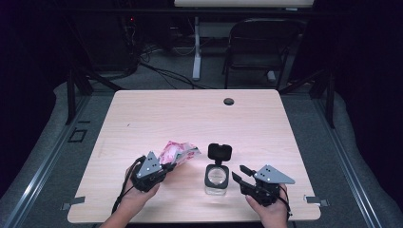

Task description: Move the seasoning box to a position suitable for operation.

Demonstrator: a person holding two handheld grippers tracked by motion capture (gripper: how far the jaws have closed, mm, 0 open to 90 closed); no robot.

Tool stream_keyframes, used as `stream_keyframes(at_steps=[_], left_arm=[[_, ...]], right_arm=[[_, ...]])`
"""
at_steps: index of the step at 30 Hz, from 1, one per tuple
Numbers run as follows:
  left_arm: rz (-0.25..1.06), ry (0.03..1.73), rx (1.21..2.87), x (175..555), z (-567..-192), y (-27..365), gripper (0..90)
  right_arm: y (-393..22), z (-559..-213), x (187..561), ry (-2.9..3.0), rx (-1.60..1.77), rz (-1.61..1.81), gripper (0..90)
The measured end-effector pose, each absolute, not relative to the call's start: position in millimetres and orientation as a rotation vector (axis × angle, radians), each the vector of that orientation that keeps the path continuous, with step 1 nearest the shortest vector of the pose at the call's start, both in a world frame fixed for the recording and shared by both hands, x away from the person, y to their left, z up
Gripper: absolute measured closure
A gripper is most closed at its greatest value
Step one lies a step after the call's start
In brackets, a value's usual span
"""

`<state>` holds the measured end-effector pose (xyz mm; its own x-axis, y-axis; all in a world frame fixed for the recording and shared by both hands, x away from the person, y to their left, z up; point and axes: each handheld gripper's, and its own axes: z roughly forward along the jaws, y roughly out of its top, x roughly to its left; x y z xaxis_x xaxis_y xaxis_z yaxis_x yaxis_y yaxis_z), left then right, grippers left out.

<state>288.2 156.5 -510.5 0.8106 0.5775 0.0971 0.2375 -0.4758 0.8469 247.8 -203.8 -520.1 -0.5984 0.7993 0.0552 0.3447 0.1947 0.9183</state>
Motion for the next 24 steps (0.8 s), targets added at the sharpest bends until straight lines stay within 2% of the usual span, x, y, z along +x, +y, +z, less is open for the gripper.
stream_keyframes(at_steps=[9,24], left_arm=[[0.414,0.572,2.051,276,-502,162,90.0],[0.411,0.596,2.039,263,-505,181,90.0]], right_arm=[[-177,-496,255,2.149,0.877,1.480,64.9],[-109,-498,293,2.320,0.735,1.430,63.4]])
